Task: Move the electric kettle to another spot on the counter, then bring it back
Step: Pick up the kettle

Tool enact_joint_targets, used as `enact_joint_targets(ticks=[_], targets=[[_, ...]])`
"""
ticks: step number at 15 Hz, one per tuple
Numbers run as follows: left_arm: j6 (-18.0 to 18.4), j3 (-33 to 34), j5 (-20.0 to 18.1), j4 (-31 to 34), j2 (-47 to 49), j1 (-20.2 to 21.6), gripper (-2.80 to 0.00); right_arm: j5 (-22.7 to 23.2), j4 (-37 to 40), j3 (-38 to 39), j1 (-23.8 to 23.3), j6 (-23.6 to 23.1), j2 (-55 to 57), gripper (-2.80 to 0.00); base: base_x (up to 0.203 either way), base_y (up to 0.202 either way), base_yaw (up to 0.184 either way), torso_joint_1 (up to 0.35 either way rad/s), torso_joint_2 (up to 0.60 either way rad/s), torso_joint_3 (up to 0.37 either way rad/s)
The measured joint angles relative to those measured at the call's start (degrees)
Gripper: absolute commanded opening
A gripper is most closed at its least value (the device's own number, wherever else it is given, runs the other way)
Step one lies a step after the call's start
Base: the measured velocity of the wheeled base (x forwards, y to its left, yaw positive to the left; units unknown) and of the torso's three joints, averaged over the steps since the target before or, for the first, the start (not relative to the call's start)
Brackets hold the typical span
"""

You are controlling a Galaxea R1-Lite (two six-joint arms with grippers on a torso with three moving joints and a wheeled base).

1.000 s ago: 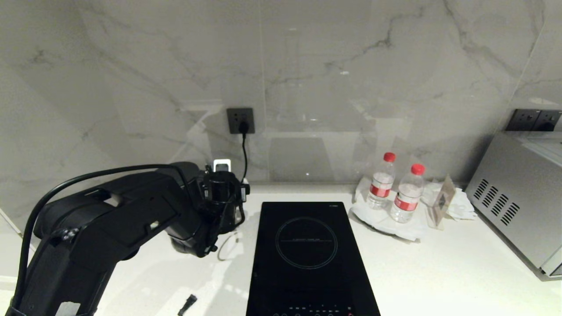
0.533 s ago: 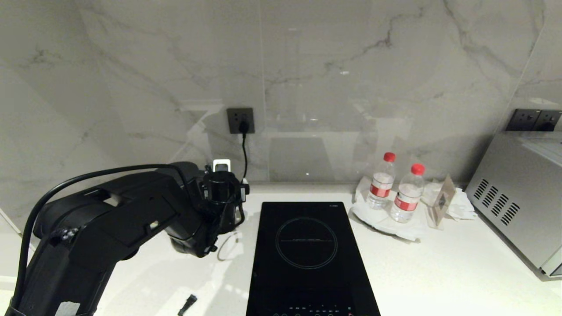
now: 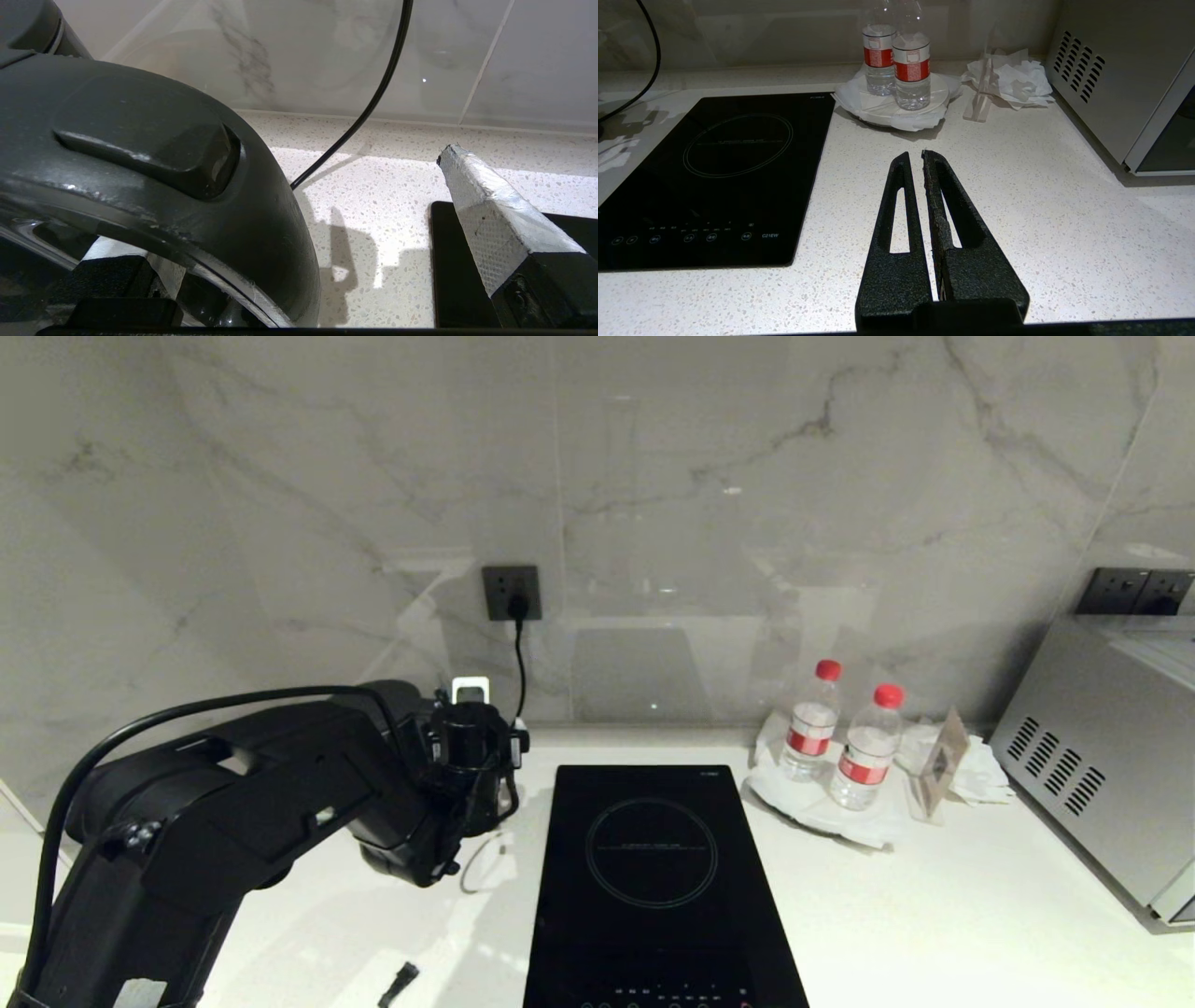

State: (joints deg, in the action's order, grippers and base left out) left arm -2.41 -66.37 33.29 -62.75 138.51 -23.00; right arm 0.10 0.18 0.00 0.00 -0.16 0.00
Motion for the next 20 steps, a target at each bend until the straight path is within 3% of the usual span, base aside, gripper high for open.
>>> enact_joint_targets(ticks=[20], targets=[[0.0, 0.7, 0.1, -0.1, 0.0, -0.2, 0.00, 0.0, 0.0, 0.0, 0.0, 0.0, 0.0, -2.80, 0.000, 0.000, 0.000, 0.000, 0.00, 0.000]])
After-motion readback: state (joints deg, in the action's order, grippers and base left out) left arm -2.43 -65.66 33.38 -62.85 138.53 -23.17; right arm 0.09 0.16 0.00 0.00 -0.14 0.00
